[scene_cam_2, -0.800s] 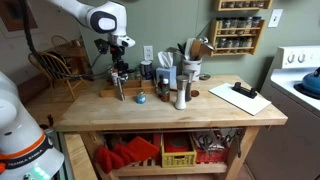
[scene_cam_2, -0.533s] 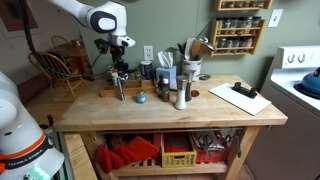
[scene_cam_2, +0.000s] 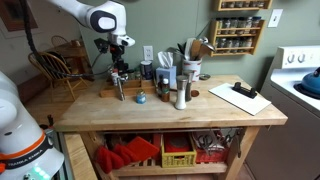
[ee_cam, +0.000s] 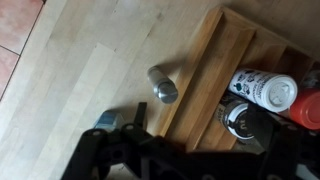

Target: Pick up the white container from the tray and put it on the table

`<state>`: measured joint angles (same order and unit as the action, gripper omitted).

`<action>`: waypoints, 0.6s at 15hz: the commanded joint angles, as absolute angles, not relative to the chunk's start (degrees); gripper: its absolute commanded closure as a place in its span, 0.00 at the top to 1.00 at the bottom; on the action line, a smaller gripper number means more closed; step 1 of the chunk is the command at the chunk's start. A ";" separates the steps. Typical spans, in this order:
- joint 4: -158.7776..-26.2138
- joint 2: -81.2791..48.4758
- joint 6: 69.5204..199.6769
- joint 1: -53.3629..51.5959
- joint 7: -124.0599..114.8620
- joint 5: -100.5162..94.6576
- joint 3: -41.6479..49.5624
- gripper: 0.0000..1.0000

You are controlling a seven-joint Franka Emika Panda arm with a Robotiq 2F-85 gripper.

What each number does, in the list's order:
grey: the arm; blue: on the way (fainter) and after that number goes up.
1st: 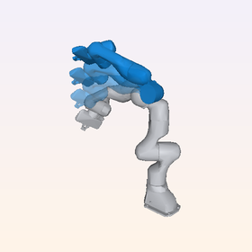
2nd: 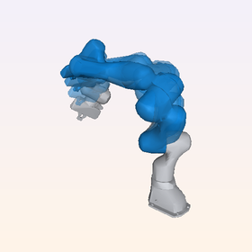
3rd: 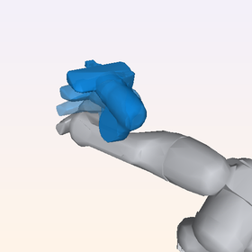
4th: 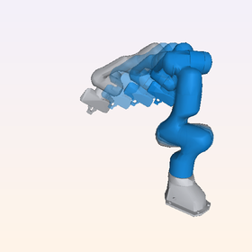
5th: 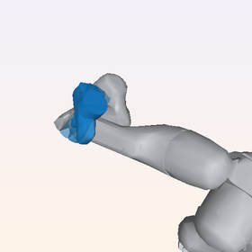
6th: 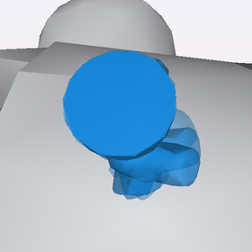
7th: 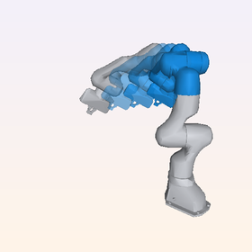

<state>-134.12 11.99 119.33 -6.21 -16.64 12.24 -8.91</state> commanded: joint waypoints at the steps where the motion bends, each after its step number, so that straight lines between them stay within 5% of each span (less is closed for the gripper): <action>1: -130.53 9.68 118.60 -7.79 -21.88 9.07 -11.93 1.00; 9: -125.24 2.00 121.18 -10.45 -32.42 3.72 -16.02 1.00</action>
<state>-127.72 6.25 119.94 -9.91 -29.14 5.71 -16.05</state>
